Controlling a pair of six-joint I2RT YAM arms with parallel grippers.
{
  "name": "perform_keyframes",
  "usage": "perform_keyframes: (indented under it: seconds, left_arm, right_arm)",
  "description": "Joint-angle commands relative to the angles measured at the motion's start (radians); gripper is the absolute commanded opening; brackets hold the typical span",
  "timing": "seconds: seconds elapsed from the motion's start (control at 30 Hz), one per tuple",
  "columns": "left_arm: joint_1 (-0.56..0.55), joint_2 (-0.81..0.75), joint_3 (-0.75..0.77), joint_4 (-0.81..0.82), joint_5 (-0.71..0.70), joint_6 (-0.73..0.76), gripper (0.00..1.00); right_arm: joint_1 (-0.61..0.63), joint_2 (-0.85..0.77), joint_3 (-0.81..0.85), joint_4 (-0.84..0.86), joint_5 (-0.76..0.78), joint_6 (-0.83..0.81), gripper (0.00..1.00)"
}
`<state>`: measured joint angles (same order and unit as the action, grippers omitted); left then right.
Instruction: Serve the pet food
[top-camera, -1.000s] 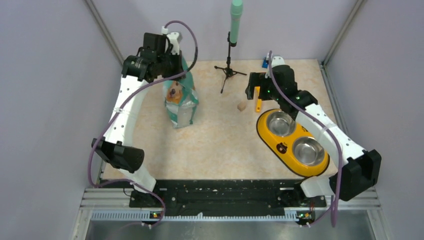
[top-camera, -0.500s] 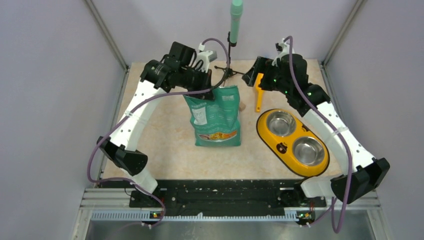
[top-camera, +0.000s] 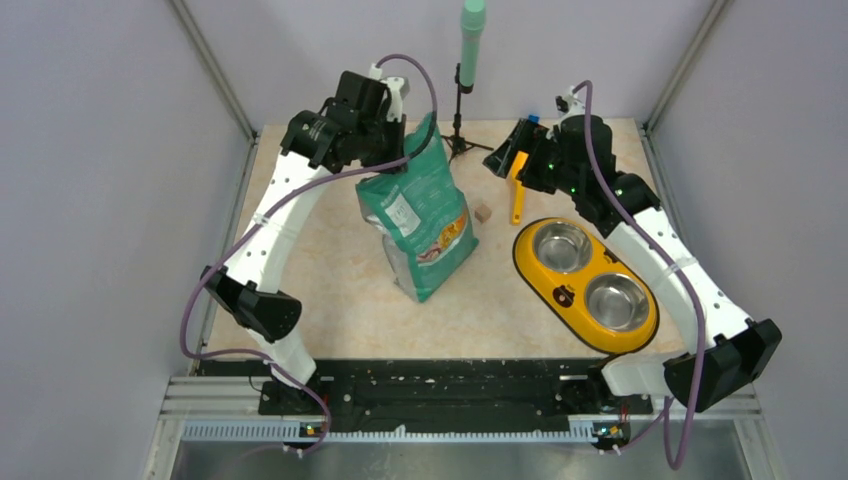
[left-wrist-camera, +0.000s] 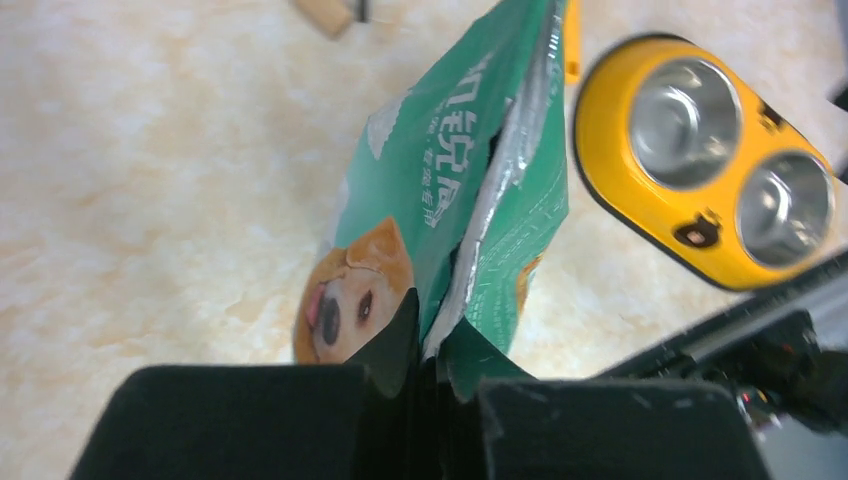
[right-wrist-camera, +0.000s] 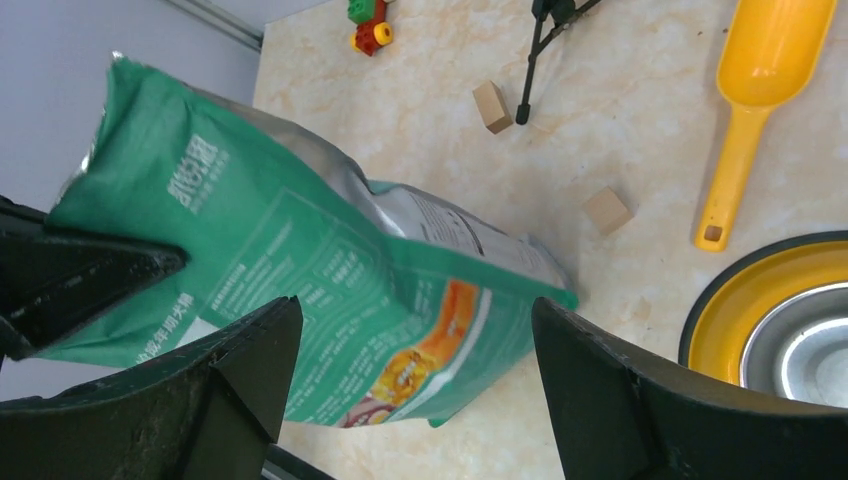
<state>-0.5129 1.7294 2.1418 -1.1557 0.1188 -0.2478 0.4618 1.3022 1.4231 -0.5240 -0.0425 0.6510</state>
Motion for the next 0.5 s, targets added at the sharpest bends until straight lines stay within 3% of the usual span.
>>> perform_keyframes:
  seconds: [0.0,0.23,0.47]
  left_arm:
    - [0.052,-0.116,0.066,0.248,-0.209,-0.048,0.00]
    - [0.036,-0.142,0.000,0.386,-0.154,-0.159,0.00]
    - [-0.051,-0.135,0.028,0.407,-0.342,-0.117,0.00]
  right_arm:
    - [0.006,-0.039,0.003,0.002,0.027,0.008,0.87]
    - [0.006,-0.008,0.050,-0.001,0.014,0.006,0.87]
    - [0.006,0.011,0.092,-0.027,0.006,0.009,0.87]
